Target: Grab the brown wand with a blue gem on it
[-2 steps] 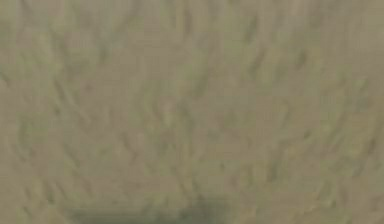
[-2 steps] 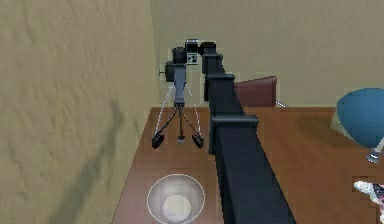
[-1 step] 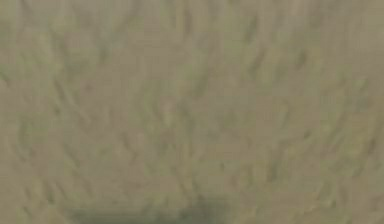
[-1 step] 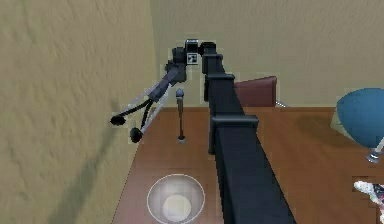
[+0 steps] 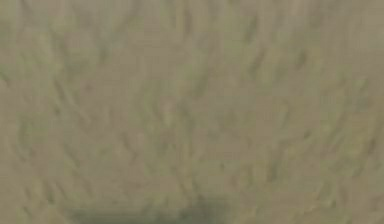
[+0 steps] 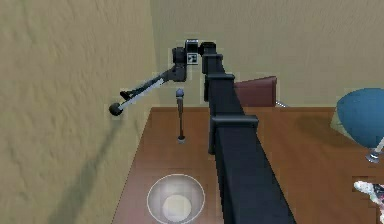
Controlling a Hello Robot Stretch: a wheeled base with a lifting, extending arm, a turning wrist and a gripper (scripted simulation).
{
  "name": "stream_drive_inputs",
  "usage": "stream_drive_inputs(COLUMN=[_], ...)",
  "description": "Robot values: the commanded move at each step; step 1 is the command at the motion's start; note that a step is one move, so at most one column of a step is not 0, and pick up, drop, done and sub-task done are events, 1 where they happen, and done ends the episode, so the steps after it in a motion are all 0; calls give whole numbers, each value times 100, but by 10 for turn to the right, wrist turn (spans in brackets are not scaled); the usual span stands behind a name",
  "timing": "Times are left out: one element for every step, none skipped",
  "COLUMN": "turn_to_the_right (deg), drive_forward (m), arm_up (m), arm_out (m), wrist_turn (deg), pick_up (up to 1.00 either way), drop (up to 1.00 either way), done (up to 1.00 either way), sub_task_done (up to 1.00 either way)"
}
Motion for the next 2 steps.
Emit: stream_drive_inputs(turn_to_the_right=[0, 0], drive_forward=[0, 0], arm_up=[0, 0], arm_out=[0, 0], wrist_turn=[450, 390], pick_up=[0, 0], drop=[0, 0], done=[0, 0], sub_task_done=[0, 0])
